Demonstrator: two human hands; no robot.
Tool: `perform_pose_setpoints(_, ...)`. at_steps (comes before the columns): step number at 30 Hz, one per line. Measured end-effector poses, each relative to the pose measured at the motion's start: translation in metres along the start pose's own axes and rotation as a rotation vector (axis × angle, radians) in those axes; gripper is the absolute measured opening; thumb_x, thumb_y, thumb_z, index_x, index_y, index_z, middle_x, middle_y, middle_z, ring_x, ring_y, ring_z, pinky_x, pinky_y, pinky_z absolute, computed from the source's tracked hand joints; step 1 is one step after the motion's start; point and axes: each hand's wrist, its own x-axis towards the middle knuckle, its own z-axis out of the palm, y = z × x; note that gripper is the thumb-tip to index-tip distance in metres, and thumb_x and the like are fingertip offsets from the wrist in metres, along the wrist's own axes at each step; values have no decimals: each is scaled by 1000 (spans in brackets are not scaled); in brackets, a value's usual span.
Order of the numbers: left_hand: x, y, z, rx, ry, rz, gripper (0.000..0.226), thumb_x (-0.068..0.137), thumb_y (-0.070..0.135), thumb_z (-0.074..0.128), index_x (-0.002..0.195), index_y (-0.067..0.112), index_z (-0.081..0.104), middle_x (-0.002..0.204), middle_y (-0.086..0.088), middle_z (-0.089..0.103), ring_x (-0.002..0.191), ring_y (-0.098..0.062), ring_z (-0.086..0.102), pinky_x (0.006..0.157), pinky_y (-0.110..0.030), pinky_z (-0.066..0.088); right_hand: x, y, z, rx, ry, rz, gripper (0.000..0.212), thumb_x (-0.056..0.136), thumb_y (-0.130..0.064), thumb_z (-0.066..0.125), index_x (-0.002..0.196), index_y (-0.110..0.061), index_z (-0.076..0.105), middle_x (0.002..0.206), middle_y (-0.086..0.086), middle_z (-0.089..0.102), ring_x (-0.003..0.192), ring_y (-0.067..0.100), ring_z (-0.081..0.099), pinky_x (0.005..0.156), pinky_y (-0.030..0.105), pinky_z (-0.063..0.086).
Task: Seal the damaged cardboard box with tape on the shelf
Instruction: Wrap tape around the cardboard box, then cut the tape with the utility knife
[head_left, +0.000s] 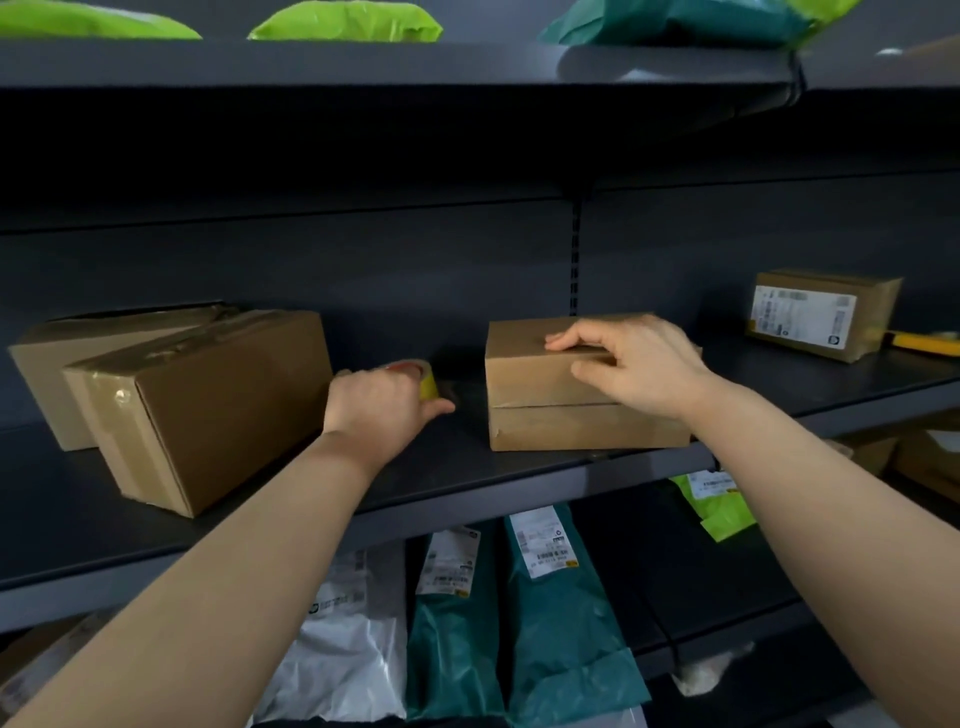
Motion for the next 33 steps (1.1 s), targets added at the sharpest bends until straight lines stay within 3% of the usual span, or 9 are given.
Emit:
perform_pose_setpoints(3, 4, -3, 0, -26, -86, 68, 69, 89, 75, 34, 135, 25, 50, 108, -4, 70, 97, -23, 66, 77, -34, 43, -4, -3, 4, -150, -5, -82, 56, 75, -61, 67, 124, -40, 51, 124, -18, 61, 114, 9, 57, 108, 33, 28)
perform_pose_setpoints(8, 4, -16, -3, -72, -182, 115, 72, 84, 78, 34, 127, 23, 51, 109, -5, 69, 99, -24, 65, 76, -34, 44, -11, 4, 18, -306, 132, -110, 82, 63, -66, 72, 136, -36, 49, 139, -7, 55, 137, 17, 39, 115, 55, 12)
perform_pose_setpoints(11, -1, -19, -1, -131, -207, 104, 71, 81, 80, 34, 117, 21, 50, 104, -6, 68, 95, -25, 65, 72, -34, 43, -34, 17, 34, -257, 295, 69, 103, 49, -71, 77, 141, -35, 45, 156, 3, 32, 148, 28, 15, 109, 72, 8)
perform_pose_setpoints(16, 5, -13, -9, -170, -304, 100, 68, 84, 77, 40, 121, 20, 47, 110, -7, 65, 98, -26, 62, 75, -35, 46, -40, 26, 41, 59, 313, 174, 81, 59, -40, 88, 133, -34, 55, 156, 2, 30, 144, 33, 11, 103, 69, 31)
perform_pose_setpoints(19, 14, -4, -22, -283, -348, -17, 83, 77, 81, 47, 130, 18, 41, 119, -9, 62, 105, -28, 60, 82, -40, 52, -37, 36, 33, 129, 219, 119, 76, 76, -23, 81, 142, -35, 45, 159, -3, 23, 146, 27, 5, 113, 60, 24)
perform_pose_setpoints(22, 20, 20, -45, -424, -126, -67, 96, 74, 81, 53, 139, 14, 33, 132, -11, 51, 121, -30, 50, 90, -46, 50, -41, 39, 31, 129, 204, 126, 85, 83, -23, 74, 151, -38, 25, 163, -7, 1, 149, 23, -11, 116, 63, 8)
perform_pose_setpoints(25, 16, 53, -73, -448, 44, 40, 86, 80, 64, 60, 143, 15, 29, 137, -8, 40, 127, -30, 38, 96, -50, 44, -48, 42, 29, 56, 221, 140, 95, 82, -36, 74, 154, -37, 12, 163, -6, -7, 149, 20, -18, 112, 67, -1)
perform_pose_setpoints(29, 14, 102, -104, -443, 268, 216, 62, 82, 32, 65, 136, 13, 42, 127, -10, 45, 116, -30, 44, 84, -47, 49, -62, 63, 25, 108, 321, 104, 85, 85, -38, 71, 153, -33, 21, 163, -3, 9, 151, 18, -2, 116, 61, 7)
perform_pose_setpoints(33, 33, 176, -128, -525, 332, 464, 32, 89, 26, 58, 119, 16, 54, 114, -4, 53, 104, -24, 52, 70, -40, 50, -77, 110, 15, 179, 509, 272, 57, 94, -25, 61, 147, -22, 39, 156, 3, 32, 146, 21, 24, 116, 48, 26)
